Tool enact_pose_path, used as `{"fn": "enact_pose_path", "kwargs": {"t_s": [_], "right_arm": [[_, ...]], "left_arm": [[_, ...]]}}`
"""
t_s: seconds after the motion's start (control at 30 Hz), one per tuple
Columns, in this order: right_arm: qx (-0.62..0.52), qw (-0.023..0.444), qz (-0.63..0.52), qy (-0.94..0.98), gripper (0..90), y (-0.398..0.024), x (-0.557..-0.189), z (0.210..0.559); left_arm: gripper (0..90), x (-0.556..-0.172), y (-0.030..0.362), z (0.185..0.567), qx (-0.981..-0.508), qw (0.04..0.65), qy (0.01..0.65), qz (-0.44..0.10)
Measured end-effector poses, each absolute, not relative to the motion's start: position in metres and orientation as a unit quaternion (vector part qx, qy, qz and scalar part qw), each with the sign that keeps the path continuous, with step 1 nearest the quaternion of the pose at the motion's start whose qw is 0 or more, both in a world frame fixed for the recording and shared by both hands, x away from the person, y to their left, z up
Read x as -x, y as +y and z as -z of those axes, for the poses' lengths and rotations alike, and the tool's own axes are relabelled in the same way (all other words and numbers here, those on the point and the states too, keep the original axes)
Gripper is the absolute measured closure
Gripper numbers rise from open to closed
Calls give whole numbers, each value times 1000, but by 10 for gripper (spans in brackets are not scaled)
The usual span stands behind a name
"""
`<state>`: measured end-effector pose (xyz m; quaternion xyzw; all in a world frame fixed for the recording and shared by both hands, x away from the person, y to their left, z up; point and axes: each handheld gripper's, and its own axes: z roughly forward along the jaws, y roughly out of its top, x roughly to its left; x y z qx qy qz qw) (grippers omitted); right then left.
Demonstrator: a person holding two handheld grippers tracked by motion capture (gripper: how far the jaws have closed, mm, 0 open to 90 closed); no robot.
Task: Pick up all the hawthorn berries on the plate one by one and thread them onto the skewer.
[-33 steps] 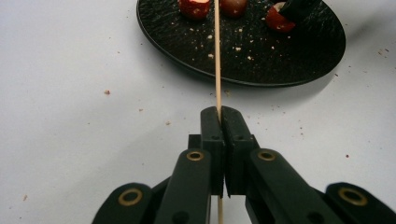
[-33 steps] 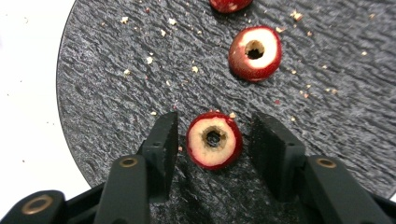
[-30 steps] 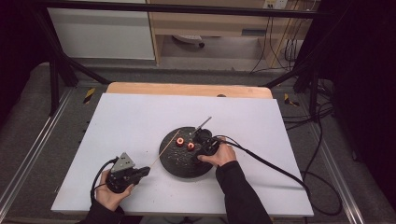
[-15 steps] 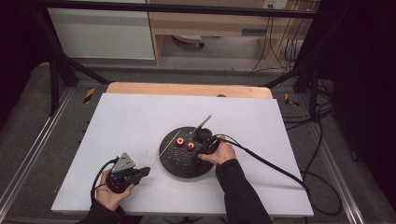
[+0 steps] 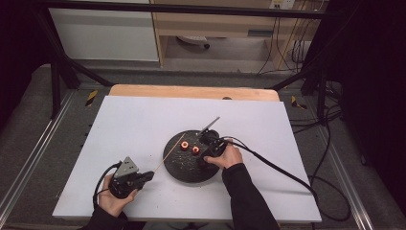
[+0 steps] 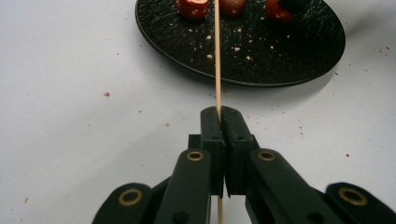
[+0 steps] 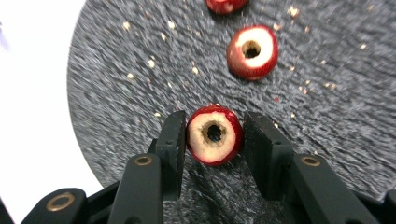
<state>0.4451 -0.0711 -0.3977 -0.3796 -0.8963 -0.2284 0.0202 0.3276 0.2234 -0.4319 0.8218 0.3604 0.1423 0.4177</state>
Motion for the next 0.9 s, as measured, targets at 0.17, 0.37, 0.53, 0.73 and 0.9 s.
{"fn": "enact_pose_path", "kwargs": {"t_s": [0.17, 0.37, 0.53, 0.73, 0.9], "right_arm": [[390, 13, 255, -885, 609, -76, -442, 386], [397, 0, 306, -865, 610, -82, -434, 376], [407, -9, 358, -841, 610, -91, -427, 374], [421, -13, 409, -810, 610, -100, -422, 378], [436, -11, 456, -776, 611, -107, -417, 383]], "left_arm": [[881, -326, 223, 431, -819, 422, 361, -144], [882, -325, 221, 431, -817, 424, 362, -145], [881, -324, 220, 431, -815, 427, 363, -147], [881, -323, 219, 431, -812, 432, 365, -147], [882, -322, 217, 431, -810, 433, 366, -148]]}}
